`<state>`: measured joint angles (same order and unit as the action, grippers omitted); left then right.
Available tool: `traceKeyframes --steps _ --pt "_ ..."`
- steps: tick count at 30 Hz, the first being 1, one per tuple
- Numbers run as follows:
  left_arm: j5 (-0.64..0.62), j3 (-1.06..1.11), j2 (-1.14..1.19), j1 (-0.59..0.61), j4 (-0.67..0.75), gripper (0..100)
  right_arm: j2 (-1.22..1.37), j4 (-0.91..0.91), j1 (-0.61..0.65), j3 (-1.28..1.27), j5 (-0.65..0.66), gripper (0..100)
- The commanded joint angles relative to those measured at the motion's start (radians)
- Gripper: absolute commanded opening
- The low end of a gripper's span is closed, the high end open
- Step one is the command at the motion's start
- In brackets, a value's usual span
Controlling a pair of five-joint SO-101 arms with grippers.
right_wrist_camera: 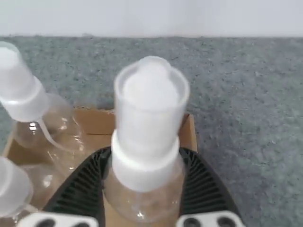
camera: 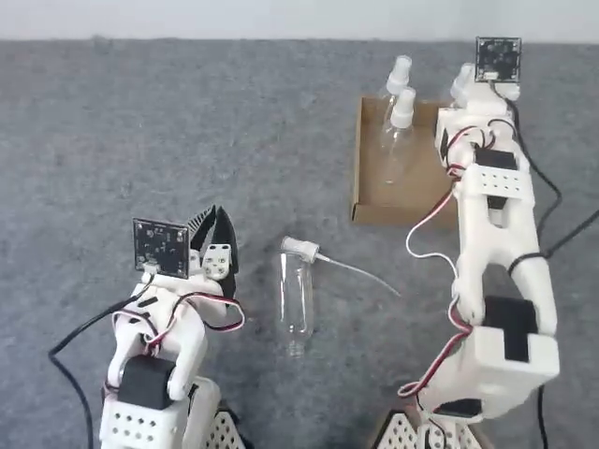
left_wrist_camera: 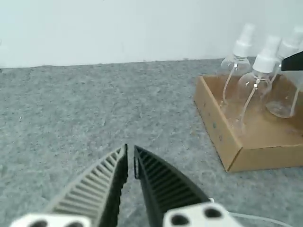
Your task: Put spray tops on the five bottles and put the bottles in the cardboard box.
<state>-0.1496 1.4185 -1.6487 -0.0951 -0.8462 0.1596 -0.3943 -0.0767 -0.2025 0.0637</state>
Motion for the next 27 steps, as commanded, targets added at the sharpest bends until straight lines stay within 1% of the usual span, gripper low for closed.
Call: traceKeyframes --steps 1,4,9,27 --pt "0.005 -0.008 0.003 0.005 0.029 1 0.005 0.044 -0.007 0.009 -0.014 0.6" --pt "0.005 0.001 0.003 0.005 0.031 1 0.028 0.050 -0.005 0.011 -0.021 0.6" --pt "0.005 0.001 0.003 0.005 0.031 1 0.062 0.111 -0.007 0.005 -0.021 0.8" --pt "0.005 0.001 0.003 0.005 0.031 1 0.093 0.073 0.016 0.005 -0.014 1.1"
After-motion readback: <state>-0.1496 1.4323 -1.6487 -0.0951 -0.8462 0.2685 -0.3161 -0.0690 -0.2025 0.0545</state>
